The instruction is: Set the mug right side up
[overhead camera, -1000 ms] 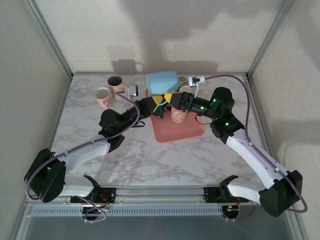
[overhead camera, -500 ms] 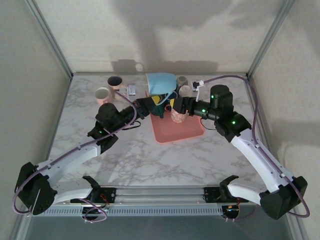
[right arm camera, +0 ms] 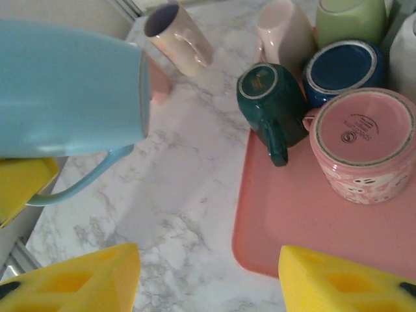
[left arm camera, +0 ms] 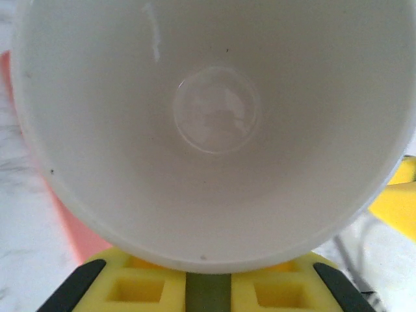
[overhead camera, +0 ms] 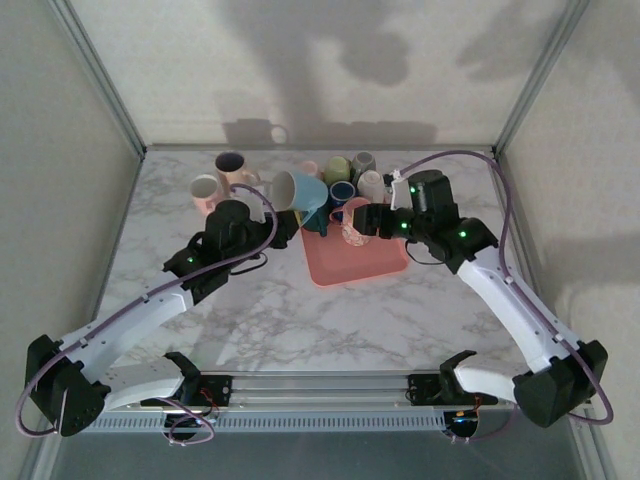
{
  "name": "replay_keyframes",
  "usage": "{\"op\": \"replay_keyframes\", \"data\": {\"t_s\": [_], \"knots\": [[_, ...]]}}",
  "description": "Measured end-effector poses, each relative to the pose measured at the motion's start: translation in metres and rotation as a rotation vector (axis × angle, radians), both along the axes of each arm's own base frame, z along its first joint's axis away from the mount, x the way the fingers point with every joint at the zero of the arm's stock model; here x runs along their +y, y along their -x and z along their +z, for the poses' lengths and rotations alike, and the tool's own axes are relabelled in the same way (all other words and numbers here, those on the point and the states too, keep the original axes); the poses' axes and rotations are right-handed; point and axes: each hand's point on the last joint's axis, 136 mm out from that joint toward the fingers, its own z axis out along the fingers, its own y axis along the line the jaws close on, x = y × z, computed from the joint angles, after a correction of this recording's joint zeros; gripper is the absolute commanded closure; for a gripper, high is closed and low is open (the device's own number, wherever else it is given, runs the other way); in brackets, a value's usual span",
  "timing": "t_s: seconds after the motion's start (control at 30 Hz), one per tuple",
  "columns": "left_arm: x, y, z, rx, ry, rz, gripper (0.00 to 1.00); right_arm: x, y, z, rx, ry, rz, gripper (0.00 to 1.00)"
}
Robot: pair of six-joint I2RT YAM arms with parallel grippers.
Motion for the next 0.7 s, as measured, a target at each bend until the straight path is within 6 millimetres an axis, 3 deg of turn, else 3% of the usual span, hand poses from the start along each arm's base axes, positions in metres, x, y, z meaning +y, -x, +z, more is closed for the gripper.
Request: {"op": "replay_keyframes", "data": {"t_s": [0.27, 0.47, 0.7], "knots": [[0.039, 0.003, -0.042, 0.120, -0.184, 0.146, 1.00, -0.001, -0.005, -0.023, 0.058, 0.060, -0.005, 0.39], [0.066, 0.002, -0.059, 0.176, -0.265, 0.238, 1.00, -0.001, -0.006, -0.033, 0.087, 0.084, -0.009, 0.38], [0.106, -0.014, -0.088, 0.268, -0.353, 0.373, 1.00, 0.001, -0.014, -0.038, 0.099, 0.100, -0.017, 0.38]]}}
